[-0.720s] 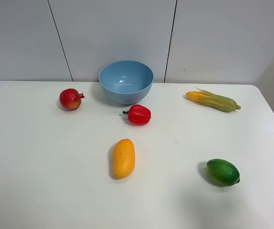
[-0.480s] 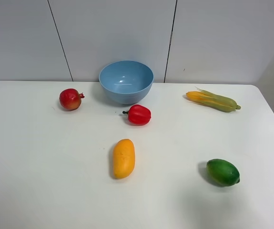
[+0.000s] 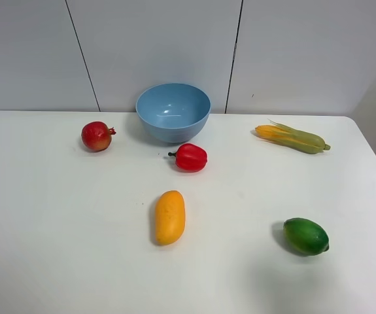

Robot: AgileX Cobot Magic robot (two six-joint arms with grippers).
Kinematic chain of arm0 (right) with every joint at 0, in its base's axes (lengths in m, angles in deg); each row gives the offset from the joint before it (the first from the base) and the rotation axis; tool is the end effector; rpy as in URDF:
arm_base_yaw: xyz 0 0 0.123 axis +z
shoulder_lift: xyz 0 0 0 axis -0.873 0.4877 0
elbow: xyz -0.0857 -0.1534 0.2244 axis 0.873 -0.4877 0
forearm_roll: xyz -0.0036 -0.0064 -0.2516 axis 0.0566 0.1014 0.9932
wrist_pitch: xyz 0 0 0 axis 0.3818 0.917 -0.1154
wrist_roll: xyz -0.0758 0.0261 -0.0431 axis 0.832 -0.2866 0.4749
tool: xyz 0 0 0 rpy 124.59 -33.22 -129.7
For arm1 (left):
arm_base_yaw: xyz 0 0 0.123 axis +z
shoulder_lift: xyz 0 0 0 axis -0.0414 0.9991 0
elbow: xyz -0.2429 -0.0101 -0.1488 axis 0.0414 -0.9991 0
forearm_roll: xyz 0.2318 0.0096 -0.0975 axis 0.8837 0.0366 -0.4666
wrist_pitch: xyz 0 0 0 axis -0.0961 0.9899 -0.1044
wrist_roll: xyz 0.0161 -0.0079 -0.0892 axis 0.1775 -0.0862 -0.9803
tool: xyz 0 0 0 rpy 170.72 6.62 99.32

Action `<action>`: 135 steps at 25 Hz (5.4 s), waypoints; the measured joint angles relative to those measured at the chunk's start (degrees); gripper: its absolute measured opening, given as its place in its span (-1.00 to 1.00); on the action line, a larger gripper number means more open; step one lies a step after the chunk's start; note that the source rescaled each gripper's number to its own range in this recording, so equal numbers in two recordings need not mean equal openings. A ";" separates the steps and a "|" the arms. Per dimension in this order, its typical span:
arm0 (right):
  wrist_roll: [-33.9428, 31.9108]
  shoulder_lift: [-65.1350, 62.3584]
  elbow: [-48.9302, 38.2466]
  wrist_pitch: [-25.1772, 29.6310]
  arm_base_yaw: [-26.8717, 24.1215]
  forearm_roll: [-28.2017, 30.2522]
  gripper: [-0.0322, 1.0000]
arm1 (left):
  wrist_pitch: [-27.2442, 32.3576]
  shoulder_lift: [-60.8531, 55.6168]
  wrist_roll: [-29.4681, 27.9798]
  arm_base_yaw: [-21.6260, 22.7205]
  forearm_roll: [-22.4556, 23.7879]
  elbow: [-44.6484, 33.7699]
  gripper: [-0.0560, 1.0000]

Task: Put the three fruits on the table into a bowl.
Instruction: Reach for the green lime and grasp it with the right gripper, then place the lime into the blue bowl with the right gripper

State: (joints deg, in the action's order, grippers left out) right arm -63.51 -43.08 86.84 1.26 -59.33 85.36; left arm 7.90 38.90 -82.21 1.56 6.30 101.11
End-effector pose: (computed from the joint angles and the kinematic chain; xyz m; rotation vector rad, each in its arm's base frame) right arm -0.0041 -0.0028 0.2789 0.0560 2.0704 0.0238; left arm -0.0063 -0.0012 0.2800 0.0014 2.0225 0.0776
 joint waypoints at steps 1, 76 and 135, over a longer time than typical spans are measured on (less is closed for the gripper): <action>0.80 1.59 0.38 0.76 0.00 -0.48 1.00 | 0.00 0.00 0.00 0.00 0.00 0.00 1.00; 30.51 95.23 7.20 -26.91 16.71 1.43 1.00 | 0.00 0.00 0.00 0.00 0.00 0.00 1.00; 5.35 129.48 77.94 -36.73 29.82 3.91 0.98 | 0.00 0.00 0.01 0.00 0.00 0.00 1.00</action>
State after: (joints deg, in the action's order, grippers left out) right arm -58.16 86.40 164.77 -35.48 -29.51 89.27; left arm 7.90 38.90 -82.20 1.56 6.30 101.11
